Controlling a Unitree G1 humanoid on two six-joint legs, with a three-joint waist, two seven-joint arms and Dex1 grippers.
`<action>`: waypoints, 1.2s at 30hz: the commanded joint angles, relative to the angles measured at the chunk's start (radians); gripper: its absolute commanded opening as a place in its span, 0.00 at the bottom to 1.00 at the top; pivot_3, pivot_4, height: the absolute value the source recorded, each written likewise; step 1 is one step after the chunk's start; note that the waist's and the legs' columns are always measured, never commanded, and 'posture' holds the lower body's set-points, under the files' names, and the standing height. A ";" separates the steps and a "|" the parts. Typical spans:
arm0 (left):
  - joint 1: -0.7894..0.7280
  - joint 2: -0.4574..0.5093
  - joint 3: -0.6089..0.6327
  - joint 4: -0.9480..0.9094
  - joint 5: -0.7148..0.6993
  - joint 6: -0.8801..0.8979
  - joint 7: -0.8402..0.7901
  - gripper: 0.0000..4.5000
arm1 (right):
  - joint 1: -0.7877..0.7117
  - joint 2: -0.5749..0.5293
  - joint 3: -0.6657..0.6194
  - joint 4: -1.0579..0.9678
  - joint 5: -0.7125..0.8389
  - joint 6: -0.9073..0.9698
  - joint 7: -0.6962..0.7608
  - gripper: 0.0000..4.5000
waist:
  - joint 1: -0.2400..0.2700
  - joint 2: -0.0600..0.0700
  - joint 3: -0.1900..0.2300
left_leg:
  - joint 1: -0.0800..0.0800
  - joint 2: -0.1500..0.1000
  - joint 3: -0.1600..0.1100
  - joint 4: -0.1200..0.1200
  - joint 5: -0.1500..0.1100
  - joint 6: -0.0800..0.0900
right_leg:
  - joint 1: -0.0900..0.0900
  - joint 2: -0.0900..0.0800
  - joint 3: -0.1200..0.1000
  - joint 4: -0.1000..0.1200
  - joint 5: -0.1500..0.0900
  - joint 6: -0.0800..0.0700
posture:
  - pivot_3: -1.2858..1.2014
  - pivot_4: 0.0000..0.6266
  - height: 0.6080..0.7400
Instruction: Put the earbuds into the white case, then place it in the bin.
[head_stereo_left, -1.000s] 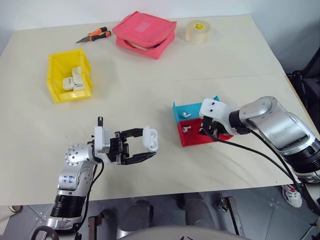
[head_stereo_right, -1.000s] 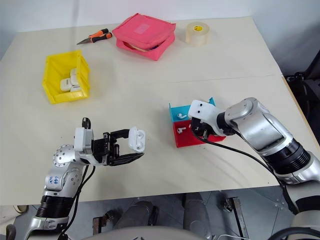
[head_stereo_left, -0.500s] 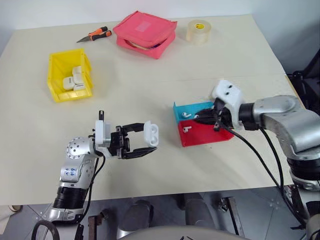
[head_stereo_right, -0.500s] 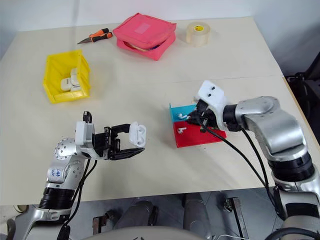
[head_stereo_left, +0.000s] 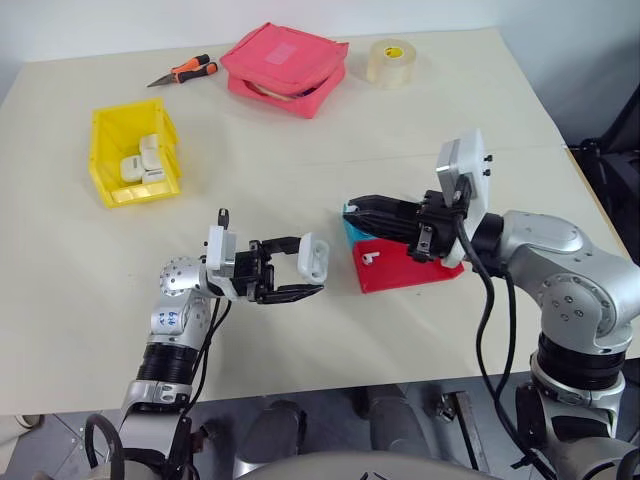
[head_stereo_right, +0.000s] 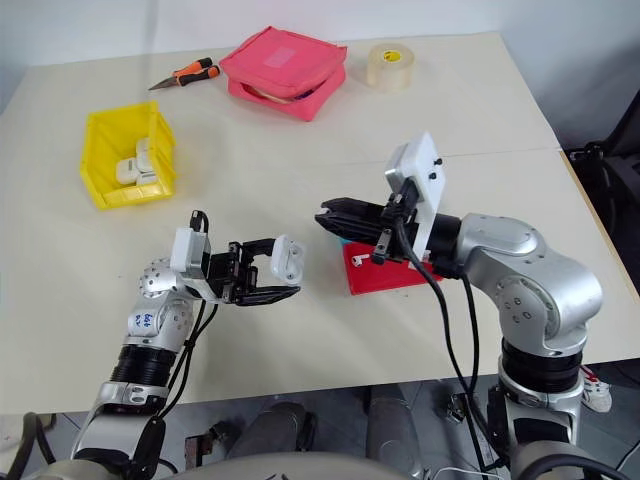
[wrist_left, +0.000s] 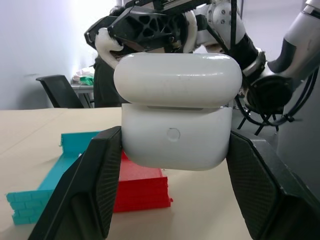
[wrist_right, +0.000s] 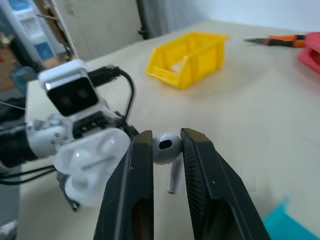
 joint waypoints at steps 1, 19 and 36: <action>-0.021 -0.008 0.017 0.006 -0.011 -0.018 -0.011 0.61 | 0.017 0.035 0.026 -0.052 0.036 -0.055 -0.029 0.10 | -0.001 0.000 0.000 | 0.000 0.000 0.000 0.000 0.000 0.000 | 0.000 0.000 0.000 0.000 0.000 0.000 | 0.52 0.24 1.00; -0.025 -0.049 0.035 -0.024 -0.025 0.004 0.019 0.61 | 0.094 0.079 0.192 -0.011 -0.010 -0.271 -0.039 0.10 | -0.002 0.000 0.000 | 0.001 0.000 0.001 0.000 0.000 0.000 | 0.000 0.000 0.000 0.000 0.000 0.000 | 0.52 0.24 1.00; -0.049 -0.064 0.024 -0.052 -0.033 0.029 -0.005 0.61 | 0.143 0.091 0.248 0.111 -0.125 -0.441 -0.018 0.10 | -0.003 0.000 0.000 | 0.001 0.000 0.001 0.000 0.000 0.000 | 0.000 0.001 0.000 0.000 0.000 0.000 | 0.52 0.24 1.00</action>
